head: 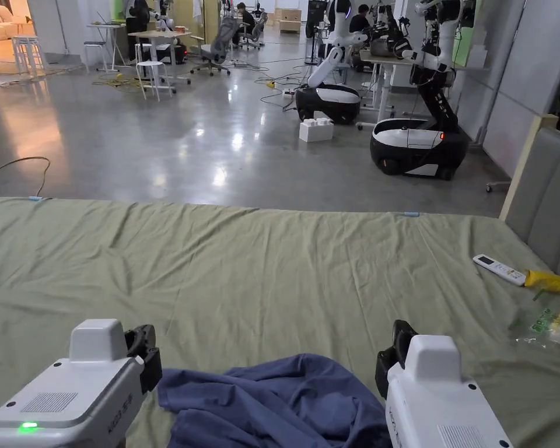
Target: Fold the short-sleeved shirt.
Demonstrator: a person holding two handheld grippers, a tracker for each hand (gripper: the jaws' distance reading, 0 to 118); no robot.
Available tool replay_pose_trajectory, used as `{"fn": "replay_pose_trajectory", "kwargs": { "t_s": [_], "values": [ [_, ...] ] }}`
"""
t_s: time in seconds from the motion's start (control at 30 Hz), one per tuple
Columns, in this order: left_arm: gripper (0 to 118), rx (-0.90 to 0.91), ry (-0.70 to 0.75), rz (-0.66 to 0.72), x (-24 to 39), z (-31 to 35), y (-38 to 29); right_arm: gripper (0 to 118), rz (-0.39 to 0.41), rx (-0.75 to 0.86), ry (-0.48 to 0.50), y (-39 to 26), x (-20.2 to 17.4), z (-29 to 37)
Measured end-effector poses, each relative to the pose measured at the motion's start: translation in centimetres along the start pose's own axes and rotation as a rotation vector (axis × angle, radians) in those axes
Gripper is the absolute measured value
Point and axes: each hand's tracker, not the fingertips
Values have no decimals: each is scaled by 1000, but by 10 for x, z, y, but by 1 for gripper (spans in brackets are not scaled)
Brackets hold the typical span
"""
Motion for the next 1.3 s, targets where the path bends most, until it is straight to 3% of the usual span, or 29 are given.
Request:
{"fn": "replay_pose_trajectory", "kwargs": {
  "t_s": [0.43, 0.47, 0.5, 0.53, 0.57, 0.6, 0.73, 0.83, 0.9, 0.97, 1.03, 1.17, 1.3],
  "values": [
    [1, -501, -15, 35, -26, -74, -102, 0, 4, -73, -4, -22, 6, -5],
    [10, -549, -16, 37, -26, -80, -108, 0, 4, -80, -5, -25, 7, -5],
    [29, -581, -7, 39, -26, -86, -112, 0, 4, -86, -7, -26, 8, -5],
    [62, -600, 12, 35, -26, -91, -117, 0, 4, -92, -8, -28, 9, -5],
    [81, -625, 27, 28, -27, -96, -122, 1, 5, -99, -9, -29, 10, -5],
    [87, -667, 25, 21, -26, -101, -127, 0, 7, -104, -10, -31, 11, -5],
    [85, -765, 56, -11, -22, -109, -148, 0, 10, -121, -20, -37, 17, -4],
    [80, -701, 79, -58, -12, -99, -148, 0, 7, -138, -31, -42, 22, -4],
    [61, -685, 83, -54, -6, -98, -148, 0, 6, -148, -38, -46, 25, -4],
    [27, -676, 65, -109, -3, -97, -149, 0, -2, -157, -45, -50, 29, -4],
    [11, -682, 32, -105, -1, -97, -148, 0, -10, -169, -50, -55, 33, -4],
    [8, -669, -7, 39, -20, -92, -139, 0, -10, -186, -55, -61, 39, 0],
    [8, -573, 16, -32, -25, -70, -115, 1, -1, -224, -45, -64, 48, 1]
  ]
}}
